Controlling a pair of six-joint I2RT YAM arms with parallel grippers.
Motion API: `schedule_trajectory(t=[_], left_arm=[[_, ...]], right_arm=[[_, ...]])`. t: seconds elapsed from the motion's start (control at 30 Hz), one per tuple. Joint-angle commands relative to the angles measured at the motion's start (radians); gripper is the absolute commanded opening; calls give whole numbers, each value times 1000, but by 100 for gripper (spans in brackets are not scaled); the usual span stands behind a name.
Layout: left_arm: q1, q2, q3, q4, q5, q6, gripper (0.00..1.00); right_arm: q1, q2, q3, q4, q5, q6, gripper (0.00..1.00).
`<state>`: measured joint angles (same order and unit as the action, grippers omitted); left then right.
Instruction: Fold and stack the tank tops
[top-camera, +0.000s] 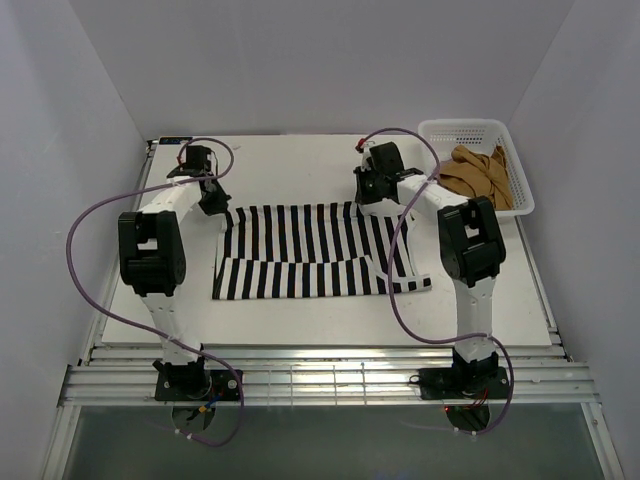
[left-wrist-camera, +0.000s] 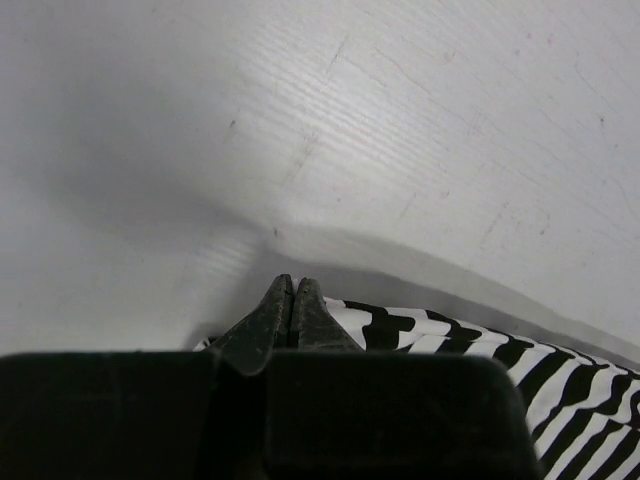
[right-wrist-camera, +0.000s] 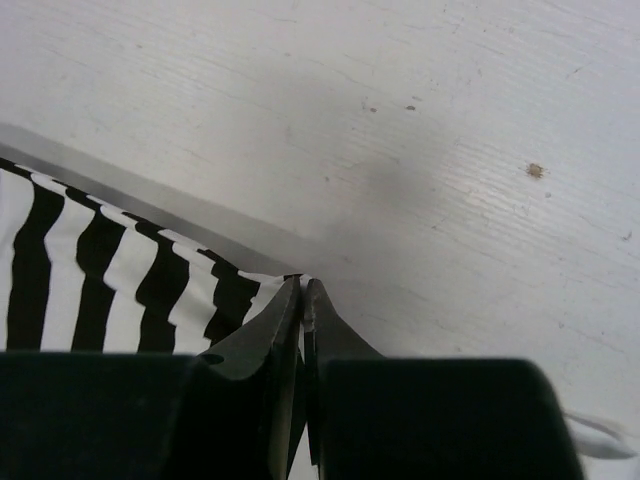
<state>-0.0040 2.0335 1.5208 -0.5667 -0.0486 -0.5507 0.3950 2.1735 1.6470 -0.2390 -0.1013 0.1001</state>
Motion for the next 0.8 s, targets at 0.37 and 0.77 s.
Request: schedule_trajectory(t=[0.37,0.77], left_arm=[[2,-318,-263,175,96,109,0],[2,-427,-424,275,205,258,0]], right_arm=[[13,-359,-378,262,-51,-68,8],[13,-494,-590,302,-90,-73,8]])
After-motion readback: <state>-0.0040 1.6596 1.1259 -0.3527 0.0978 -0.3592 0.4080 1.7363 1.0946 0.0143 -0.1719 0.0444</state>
